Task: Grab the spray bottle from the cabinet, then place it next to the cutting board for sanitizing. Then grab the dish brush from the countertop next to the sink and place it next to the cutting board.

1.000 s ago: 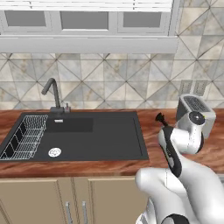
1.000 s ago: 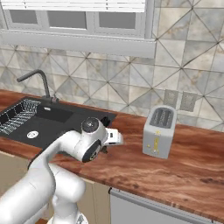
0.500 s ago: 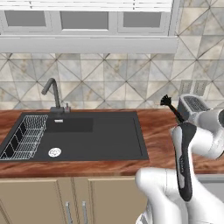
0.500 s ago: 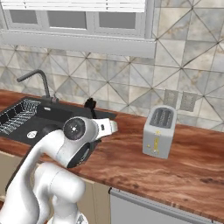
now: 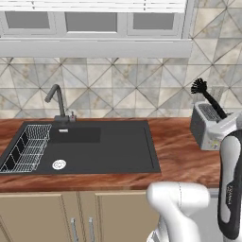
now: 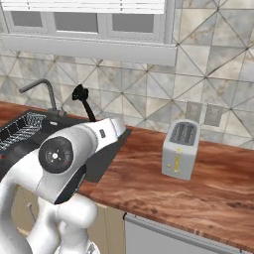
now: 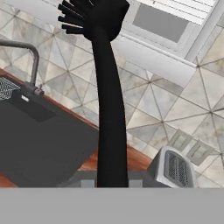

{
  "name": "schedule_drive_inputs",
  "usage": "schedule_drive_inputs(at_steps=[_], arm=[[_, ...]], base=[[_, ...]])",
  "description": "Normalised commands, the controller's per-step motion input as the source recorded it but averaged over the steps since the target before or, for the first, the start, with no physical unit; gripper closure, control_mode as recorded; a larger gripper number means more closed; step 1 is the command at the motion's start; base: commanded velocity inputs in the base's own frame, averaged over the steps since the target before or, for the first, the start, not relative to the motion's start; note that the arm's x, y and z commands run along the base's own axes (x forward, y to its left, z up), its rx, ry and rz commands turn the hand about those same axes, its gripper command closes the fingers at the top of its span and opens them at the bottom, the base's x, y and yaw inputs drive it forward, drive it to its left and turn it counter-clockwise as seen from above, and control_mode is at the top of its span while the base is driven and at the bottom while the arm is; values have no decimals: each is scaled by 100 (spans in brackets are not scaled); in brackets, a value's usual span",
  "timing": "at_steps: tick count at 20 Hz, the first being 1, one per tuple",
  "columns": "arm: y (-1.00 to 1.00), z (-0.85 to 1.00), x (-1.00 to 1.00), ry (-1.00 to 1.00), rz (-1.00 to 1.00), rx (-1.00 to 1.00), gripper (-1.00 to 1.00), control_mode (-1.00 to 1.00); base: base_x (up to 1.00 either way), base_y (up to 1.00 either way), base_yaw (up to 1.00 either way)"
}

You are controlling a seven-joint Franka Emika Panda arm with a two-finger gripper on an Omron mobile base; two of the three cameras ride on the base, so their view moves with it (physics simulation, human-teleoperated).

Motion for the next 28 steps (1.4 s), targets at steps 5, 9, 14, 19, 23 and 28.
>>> schedule_drive_inputs(at_steps=[5,9,14,19,23,28], arm=[[65,31,-100,-20,6,0,100,-100],[22,0,-25,-4,3,0,100,100],[0,0,0,0,0,0,100,100],[0,0,0,0,0,0,100,100],[0,0,0,0,0,0,100,100],[0,0,0,0,0,0,100,100]], base=[[0,0,0],[-75,74,9],[-88,100,23],[-19,74,76],[0,21,100],[0,11,100]])
